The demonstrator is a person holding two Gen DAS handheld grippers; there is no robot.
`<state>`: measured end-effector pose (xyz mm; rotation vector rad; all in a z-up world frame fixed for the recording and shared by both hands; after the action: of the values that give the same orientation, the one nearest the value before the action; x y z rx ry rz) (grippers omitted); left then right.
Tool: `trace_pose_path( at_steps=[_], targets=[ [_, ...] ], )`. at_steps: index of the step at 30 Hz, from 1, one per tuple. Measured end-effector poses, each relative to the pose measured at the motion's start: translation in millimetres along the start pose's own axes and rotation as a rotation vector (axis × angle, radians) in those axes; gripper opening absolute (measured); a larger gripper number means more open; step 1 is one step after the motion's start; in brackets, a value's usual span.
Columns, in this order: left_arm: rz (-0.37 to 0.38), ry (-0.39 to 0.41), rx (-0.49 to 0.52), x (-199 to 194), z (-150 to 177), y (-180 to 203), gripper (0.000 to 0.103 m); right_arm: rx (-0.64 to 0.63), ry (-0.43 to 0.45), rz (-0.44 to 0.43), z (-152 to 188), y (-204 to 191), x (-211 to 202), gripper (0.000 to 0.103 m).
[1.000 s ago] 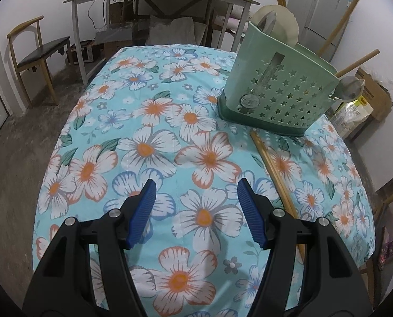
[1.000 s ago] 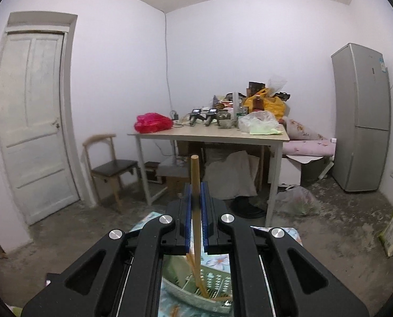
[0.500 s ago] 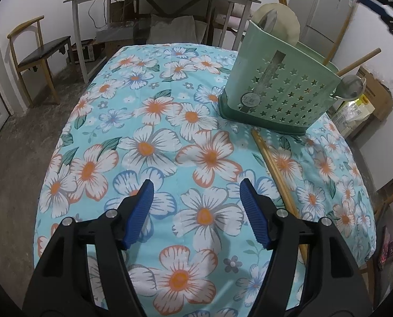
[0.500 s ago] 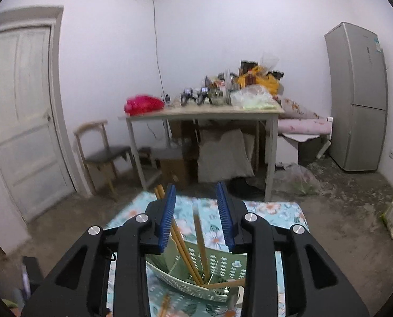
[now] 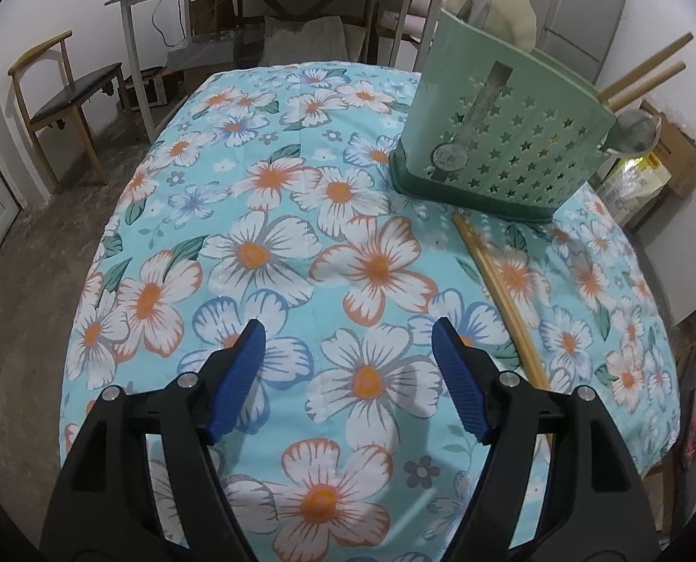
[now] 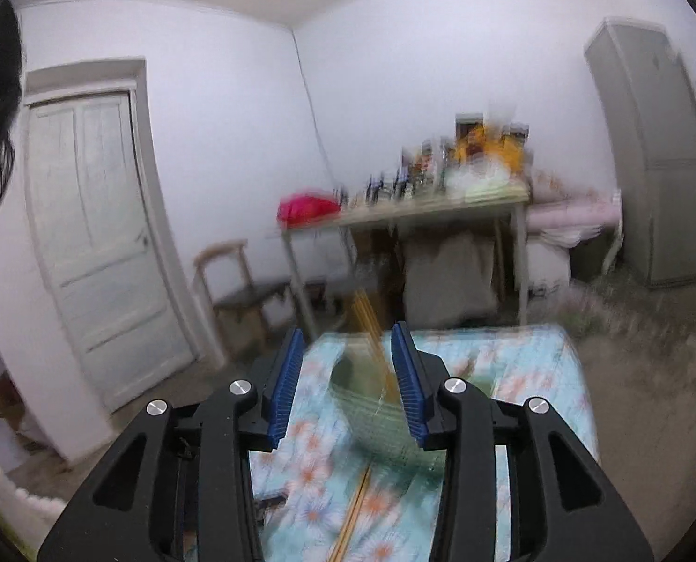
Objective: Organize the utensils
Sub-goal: 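Open the right tool to release the chopstick in the caddy, then move the right tool down and pinch a bamboo chopstick on the cover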
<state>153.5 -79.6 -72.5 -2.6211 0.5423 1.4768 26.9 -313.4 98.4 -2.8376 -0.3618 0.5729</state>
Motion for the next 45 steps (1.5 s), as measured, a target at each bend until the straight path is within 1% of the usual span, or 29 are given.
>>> trace_pose_path(
  at_steps=[1,3,5,6,7,8,10,12,15,18,19,26,36,45],
  targets=[
    [-0.007,-0.005,0.005,1,0,1,0.071,0.025,-0.047,-0.006,13,2,8,0.039],
    [-0.022,-0.017,0.015,3,2,2,0.073,0.115,-0.209,-0.022,54,10,38,0.039],
    [-0.037,-0.031,0.027,6,4,3,0.075,0.193,-0.337,-0.03,90,17,62,0.039],
    [-0.048,-0.041,0.036,9,5,3,0.075,0.247,-0.423,-0.033,115,22,78,0.039],
    [-0.057,-0.051,0.043,11,6,4,0.075,0.28,-0.468,-0.031,129,25,87,0.038],
    [-0.066,-0.061,0.051,13,7,5,0.076,0.326,-0.526,-0.034,148,29,97,0.034],
    [-0.078,-0.075,0.065,16,10,7,0.076,0.398,-0.602,-0.049,174,35,110,0.029],
    [-0.092,-0.082,0.081,19,12,8,0.077,0.46,-0.645,-0.076,191,36,120,0.026],
    [-0.111,-0.081,0.098,21,14,10,0.079,0.481,-0.656,-0.092,199,37,124,0.023],
    [-0.125,-0.08,0.109,22,15,11,0.08,0.494,-0.657,-0.092,200,41,128,0.017],
    [-0.128,-0.081,0.11,22,16,11,0.081,0.498,-0.659,-0.093,194,40,133,0.016],
    [-0.144,-0.079,0.12,23,16,12,0.082,0.499,-0.653,-0.115,192,35,139,0.007],
    [-0.152,-0.078,0.13,23,16,13,0.083,0.505,-0.629,-0.091,190,45,127,0.007],
    [-0.155,-0.077,0.133,23,16,13,0.083,0.533,-0.624,-0.025,194,68,106,0.007]
  ],
)
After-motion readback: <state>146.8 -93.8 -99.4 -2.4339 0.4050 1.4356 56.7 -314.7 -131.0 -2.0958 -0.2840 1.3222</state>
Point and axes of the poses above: each gripper's, at about its wrist camera, not at the fingertips, and x roughly the way its jaws point, y to its right, z to its underside, the point moved 4 cm from there along x, roughly the way its jaws point, and after that the axes turned 5 degrees about -y, right-handed, at the moved point
